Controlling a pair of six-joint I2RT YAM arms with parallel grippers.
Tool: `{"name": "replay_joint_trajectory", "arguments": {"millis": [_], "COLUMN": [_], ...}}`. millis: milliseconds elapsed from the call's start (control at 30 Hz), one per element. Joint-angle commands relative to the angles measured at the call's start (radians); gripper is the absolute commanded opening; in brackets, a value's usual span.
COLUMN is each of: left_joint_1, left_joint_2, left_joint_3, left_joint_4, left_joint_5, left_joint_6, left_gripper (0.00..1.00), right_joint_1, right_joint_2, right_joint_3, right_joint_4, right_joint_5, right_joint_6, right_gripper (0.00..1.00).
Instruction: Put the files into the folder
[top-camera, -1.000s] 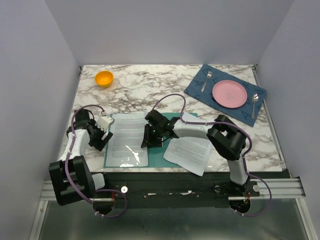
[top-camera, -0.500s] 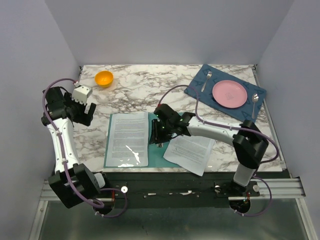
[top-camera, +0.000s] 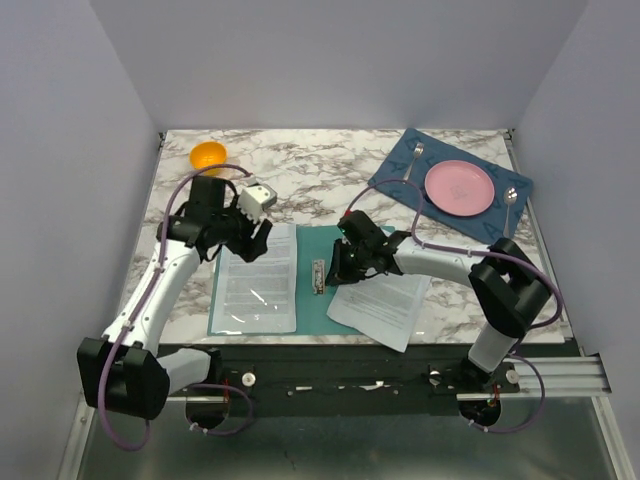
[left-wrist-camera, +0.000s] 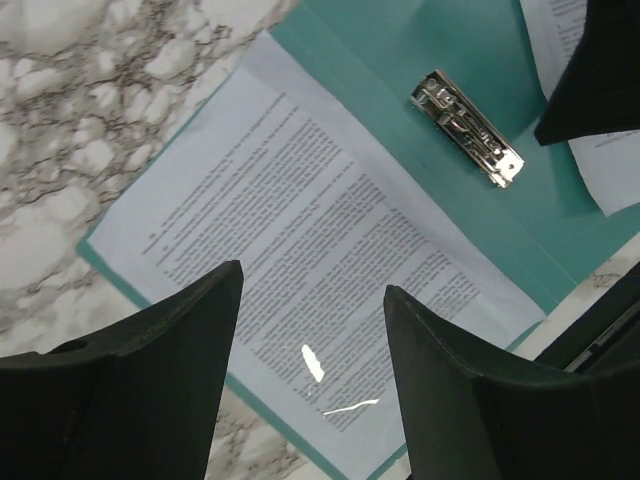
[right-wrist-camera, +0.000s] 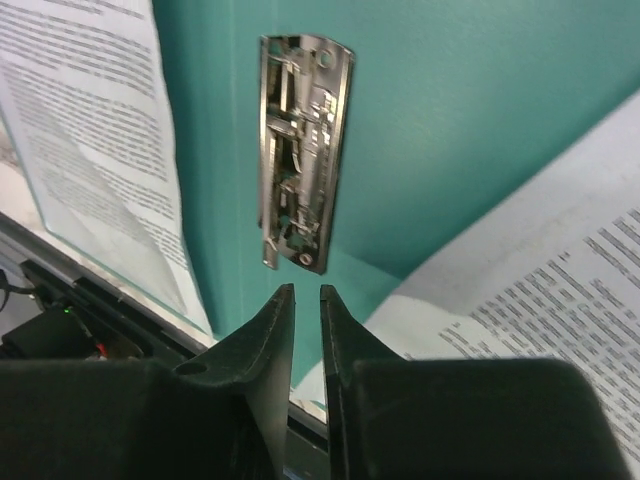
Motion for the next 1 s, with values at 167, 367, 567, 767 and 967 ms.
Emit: {"name": "replay_joint_trajectory", "arguments": {"millis": [167, 367, 567, 767, 967], "left_joint_1": [-0.221, -0.305, -0.364, -0.378, -0.381], "left_joint_2": [0.14, 0.28, 0.392, 0.455, 0.501], "left_joint_3": [-0.082, -0.036, -0.023, -0.031, -0.013], "left_joint_4": [0.21, 0.253, 0.282, 0.299, 0.302], "left_joint_5": [-0.043, -0.012, 0.0, -0.031, -0.072], "left_joint_6": [-0.158, -0.207, -0.232, -0.235, -0.235], "left_gripper": [0.66, 0.65, 0.65, 0.62, 0.49], "right_joint_1": [-0.013, -0.013, -0.015, -0.015, -0.016], "right_joint_2": [0.059, 0.063, 0.053, 0.089, 0.101], "right_joint_3": [-0.037, -0.112, -0.162, -0.188, -0.224], "right_joint_4": [0.172, 0.238, 0.267, 0.33, 0.362], "right_joint_5": [-0.068, -0.088, -0.097, -0.108, -0.094], "right_joint_6": [0.018, 0.073, 0.093, 0.13, 0.181], "right_gripper": [0.23, 0.24, 0.25, 0.25, 0.22]}}
